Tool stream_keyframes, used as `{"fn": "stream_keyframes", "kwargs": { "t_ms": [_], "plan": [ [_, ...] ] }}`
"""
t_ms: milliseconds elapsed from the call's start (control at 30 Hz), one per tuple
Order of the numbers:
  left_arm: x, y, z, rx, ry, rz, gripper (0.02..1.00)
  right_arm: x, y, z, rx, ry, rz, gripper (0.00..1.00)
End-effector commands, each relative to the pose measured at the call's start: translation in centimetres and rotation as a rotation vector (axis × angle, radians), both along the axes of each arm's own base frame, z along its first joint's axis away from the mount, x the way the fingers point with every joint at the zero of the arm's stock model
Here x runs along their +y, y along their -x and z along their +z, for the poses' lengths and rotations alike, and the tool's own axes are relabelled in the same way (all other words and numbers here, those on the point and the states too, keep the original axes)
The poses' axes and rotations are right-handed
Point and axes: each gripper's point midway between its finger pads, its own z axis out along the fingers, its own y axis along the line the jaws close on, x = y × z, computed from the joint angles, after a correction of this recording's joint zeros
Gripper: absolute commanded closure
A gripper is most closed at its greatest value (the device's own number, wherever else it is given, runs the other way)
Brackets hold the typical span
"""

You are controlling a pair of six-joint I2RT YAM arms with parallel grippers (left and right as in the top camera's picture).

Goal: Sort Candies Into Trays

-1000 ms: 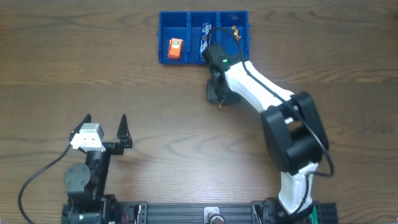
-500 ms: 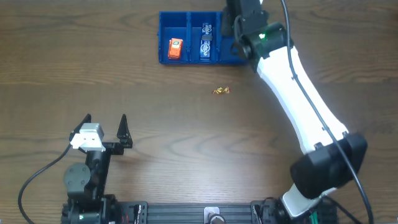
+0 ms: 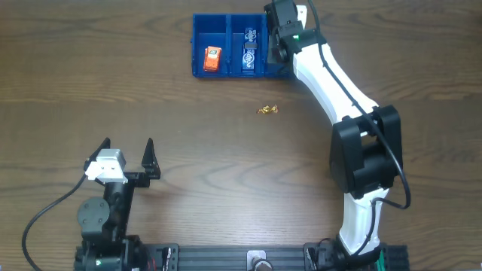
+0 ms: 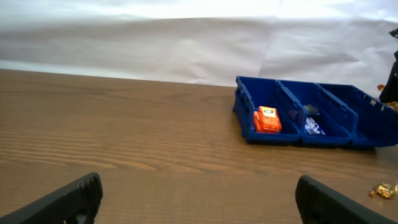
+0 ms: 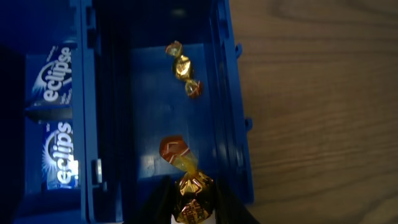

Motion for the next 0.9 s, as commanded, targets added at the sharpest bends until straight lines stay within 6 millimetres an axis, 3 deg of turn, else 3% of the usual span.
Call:
{"fn": "stream_keyframes", "kwargs": {
  "t_ms": [33, 167, 267, 300, 367, 533, 733, 900],
  "plan": [
    [-0.6, 0.2, -1.6, 0.054, 0.017, -0.032, 0.020, -0.5, 0.3, -1.1, 0.032, 0.006, -0.016, 0.855],
    [-0.6, 0.2, -1.6, 0.054, 0.017, -0.032, 0.020, -0.5, 0.5, -1.4, 0.039, 0.009, -0.016, 0.836],
    [-0.6, 0.2, -1.6, 0.054, 0.017, -0.032, 0.020, -0.5, 0.4, -1.4, 0.036, 0.008, -0.016, 0.739],
    [-0.6, 0.2, -1.6, 0.054, 0.017, -0.032, 0.023, -0.5, 0.3, -1.4, 0.033, 0.007, -0.016, 0.634],
    [-0.6, 0.2, -1.6, 0.054, 0.017, -0.032, 0.020, -0.5, 0.3, -1.4, 0.031, 0.007, -0.016, 0.329],
    [-0.6, 0.2, -1.6, 0.054, 0.017, -0.032, 0.023, -0.7, 0.6, -1.5, 0.044, 0.018, -0.018, 0.005],
    [-0.6, 0.2, -1.6, 0.054, 0.017, -0.032, 0.023, -0.5, 2.2, 0.3, 0.073, 0.021, -0.005, 0.001],
    [-0.6, 0.2, -1.6, 0.054, 0.017, -0.032, 0.023, 3.2, 7.2, 0.4, 0.216, -0.035, 0.061, 0.001]
  ]
}}
